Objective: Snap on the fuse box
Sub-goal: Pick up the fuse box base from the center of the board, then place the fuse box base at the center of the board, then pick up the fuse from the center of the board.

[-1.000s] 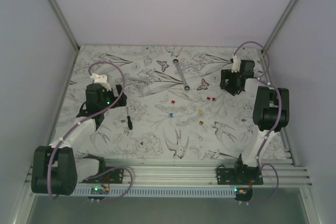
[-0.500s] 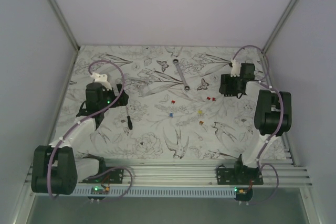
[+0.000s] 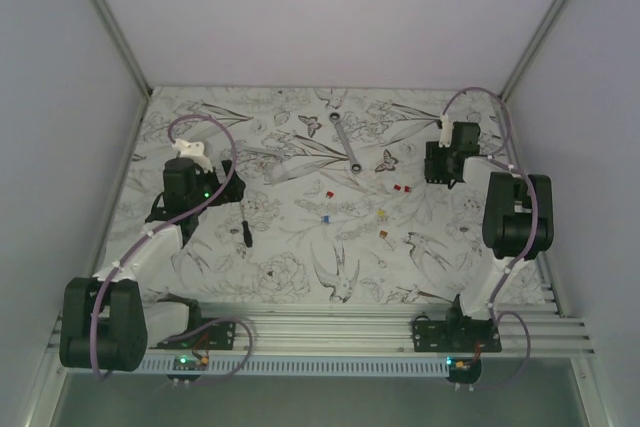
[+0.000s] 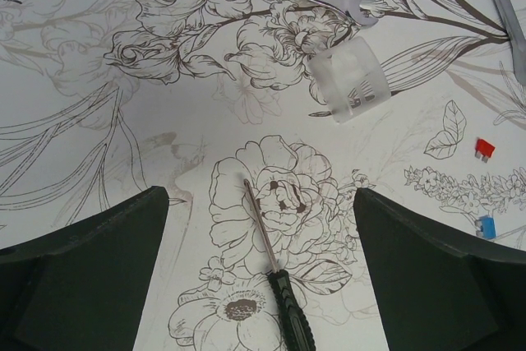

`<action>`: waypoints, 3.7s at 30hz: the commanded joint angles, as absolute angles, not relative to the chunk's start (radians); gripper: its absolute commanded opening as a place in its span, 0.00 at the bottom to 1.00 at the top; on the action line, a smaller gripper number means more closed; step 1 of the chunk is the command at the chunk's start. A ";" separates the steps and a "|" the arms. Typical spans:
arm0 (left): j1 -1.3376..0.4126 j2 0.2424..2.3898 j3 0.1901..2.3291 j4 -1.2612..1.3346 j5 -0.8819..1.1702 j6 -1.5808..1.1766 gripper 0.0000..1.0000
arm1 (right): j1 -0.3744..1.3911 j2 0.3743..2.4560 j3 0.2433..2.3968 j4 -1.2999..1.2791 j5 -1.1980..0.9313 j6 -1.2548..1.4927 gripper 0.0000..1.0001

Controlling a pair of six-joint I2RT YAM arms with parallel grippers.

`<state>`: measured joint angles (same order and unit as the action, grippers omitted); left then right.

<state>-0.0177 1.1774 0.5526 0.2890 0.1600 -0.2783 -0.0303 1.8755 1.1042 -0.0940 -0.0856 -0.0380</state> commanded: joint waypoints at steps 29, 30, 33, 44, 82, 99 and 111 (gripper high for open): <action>-0.112 0.851 0.434 0.108 0.394 -0.681 1.00 | 0.708 1.224 0.724 -0.235 0.213 0.300 0.45; -0.122 0.837 0.429 0.089 0.392 -0.677 1.00 | 0.738 1.214 0.708 -0.237 0.231 0.312 0.45; -0.155 0.801 0.416 0.054 0.365 -0.658 1.00 | 0.824 1.213 0.667 -0.220 0.256 0.348 0.45; -0.268 0.870 0.420 0.052 0.290 -0.559 1.00 | 1.087 1.496 0.742 -0.154 0.352 0.452 0.47; -0.285 0.902 0.483 -0.067 0.340 -0.654 1.00 | 0.698 1.315 0.782 -0.506 0.498 0.833 0.66; -0.316 0.995 0.512 -0.066 0.348 -0.655 1.00 | 0.681 1.524 0.807 -0.413 0.453 0.871 0.46; -0.325 1.002 0.515 -0.066 0.347 -0.654 1.00 | 0.673 1.607 0.818 -0.393 0.417 0.864 0.35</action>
<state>-0.3164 1.0031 0.5003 -0.0528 0.3355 -0.6563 0.6819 1.5822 0.8116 -0.3988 0.4412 0.8425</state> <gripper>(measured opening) 0.999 0.361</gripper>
